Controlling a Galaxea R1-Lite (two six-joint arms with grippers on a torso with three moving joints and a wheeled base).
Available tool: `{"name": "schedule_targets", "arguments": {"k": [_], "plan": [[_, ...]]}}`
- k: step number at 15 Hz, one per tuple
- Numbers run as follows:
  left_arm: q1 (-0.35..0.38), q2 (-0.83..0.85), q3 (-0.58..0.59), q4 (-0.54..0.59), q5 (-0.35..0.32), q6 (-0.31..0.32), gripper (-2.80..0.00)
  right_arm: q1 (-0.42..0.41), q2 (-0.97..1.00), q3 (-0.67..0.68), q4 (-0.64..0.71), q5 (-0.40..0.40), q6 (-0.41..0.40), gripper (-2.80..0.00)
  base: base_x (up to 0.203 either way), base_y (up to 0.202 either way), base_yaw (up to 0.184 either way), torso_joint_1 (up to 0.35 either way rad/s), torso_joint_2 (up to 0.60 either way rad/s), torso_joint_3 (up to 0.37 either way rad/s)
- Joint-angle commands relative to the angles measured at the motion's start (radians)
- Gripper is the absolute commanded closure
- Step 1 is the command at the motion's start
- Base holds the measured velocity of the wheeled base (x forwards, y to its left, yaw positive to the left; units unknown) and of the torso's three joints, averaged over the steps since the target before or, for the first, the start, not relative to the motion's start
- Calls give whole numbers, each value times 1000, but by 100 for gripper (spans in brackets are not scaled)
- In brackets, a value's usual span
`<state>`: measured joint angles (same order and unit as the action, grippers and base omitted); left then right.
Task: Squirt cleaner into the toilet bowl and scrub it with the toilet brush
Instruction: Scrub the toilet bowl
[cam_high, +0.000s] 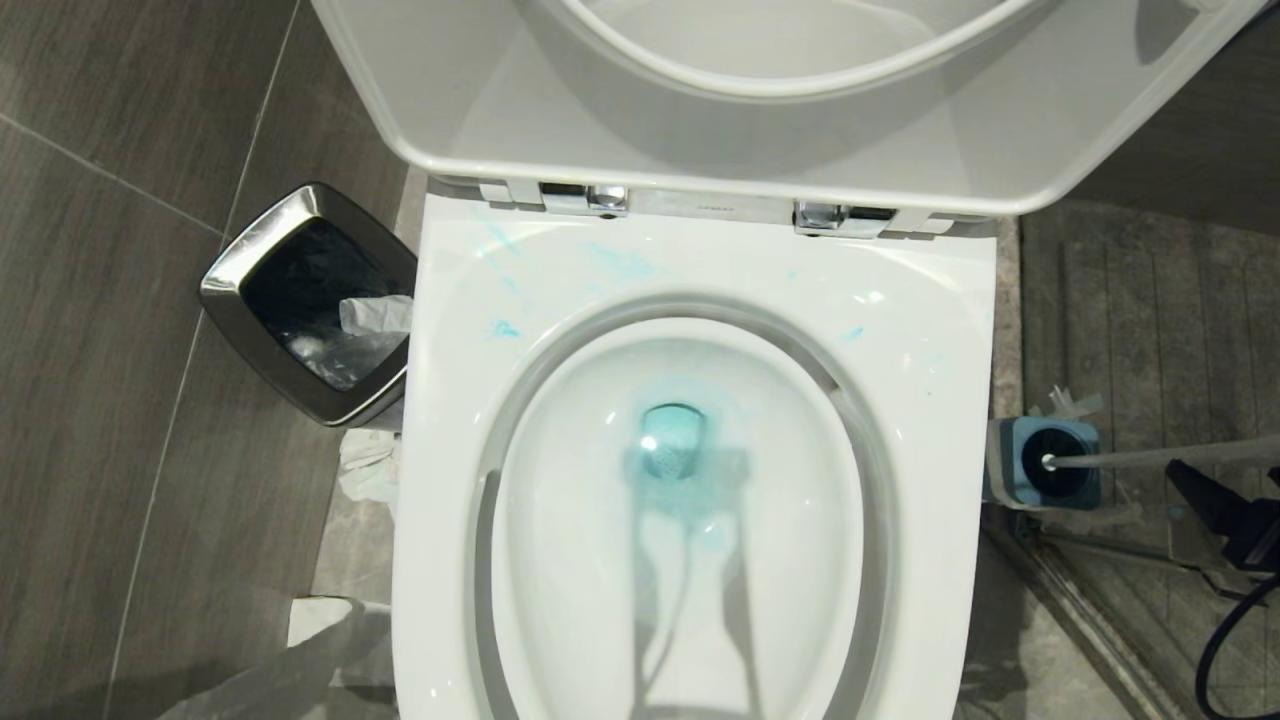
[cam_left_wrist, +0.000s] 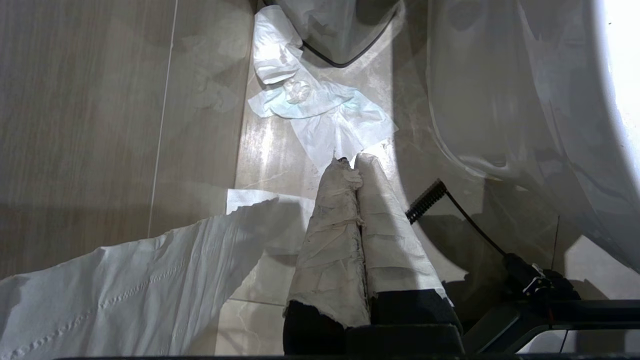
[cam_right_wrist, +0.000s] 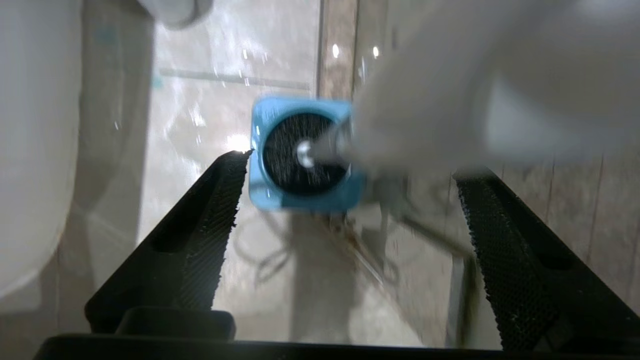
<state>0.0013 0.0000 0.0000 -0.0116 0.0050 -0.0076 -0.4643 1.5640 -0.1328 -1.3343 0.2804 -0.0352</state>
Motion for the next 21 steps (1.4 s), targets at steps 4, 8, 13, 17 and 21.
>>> {"name": "schedule_targets", "arguments": {"k": [4, 8, 13, 17, 21], "plan": [[0, 0, 8, -1, 0, 0, 0, 1, 152, -25, -165, 6, 27, -280, 0, 0, 0, 0, 0, 0], [0, 0, 8, -1, 0, 0, 0, 2, 226, -123, -196, 6, 29, -280, 0, 0, 0, 0, 0, 0], [0, 0, 8, -1, 1, 0, 0, 10, 242, -163, -196, 11, 31, -280, 0, 0, 0, 0, 0, 0], [0, 0, 8, -1, 1, 0, 0, 10, 235, -163, -196, 14, 37, 0, 0, 0, 0, 0, 0, 0], [0, 0, 8, -1, 1, 0, 0, 10, 220, -165, -196, 19, 21, 0, 0, 0, 0, 0, 0, 0]]}}
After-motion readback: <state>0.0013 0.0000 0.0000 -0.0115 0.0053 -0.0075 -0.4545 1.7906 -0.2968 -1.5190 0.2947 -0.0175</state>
